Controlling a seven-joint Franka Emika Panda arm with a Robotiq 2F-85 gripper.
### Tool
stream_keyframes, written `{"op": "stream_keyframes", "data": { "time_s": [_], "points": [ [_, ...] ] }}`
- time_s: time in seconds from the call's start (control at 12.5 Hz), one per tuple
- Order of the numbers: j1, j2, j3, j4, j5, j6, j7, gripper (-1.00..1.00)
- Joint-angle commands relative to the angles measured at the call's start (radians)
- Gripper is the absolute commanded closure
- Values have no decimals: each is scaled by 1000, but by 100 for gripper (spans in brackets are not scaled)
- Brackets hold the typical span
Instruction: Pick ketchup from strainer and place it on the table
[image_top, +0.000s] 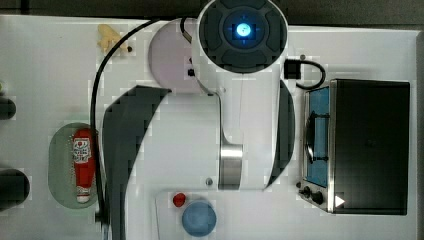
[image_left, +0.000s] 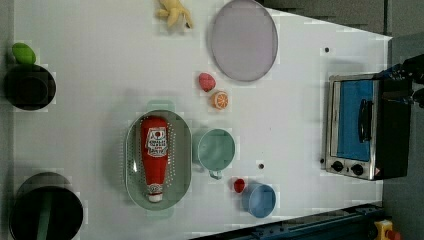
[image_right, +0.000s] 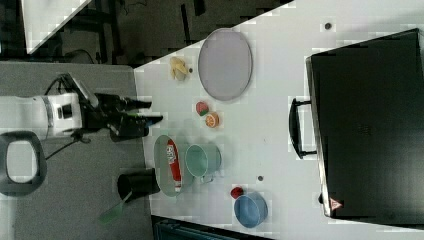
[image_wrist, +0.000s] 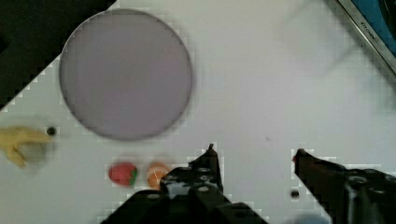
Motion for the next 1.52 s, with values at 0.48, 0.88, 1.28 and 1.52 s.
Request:
{"op": "stream_keyframes", "data": {
  "time_s": [0.48, 0.88, 1.28, 1.52],
  "points": [
    [-61, -192, 175, -140, 37, -92, 28, -100],
    [-21, -117, 424, -140, 37, 22, 30, -100],
    [-9, 17, 639, -155, 32, 143, 41, -100],
    [1, 109, 709, -205, -20, 272, 58, -100]
  ]
}}
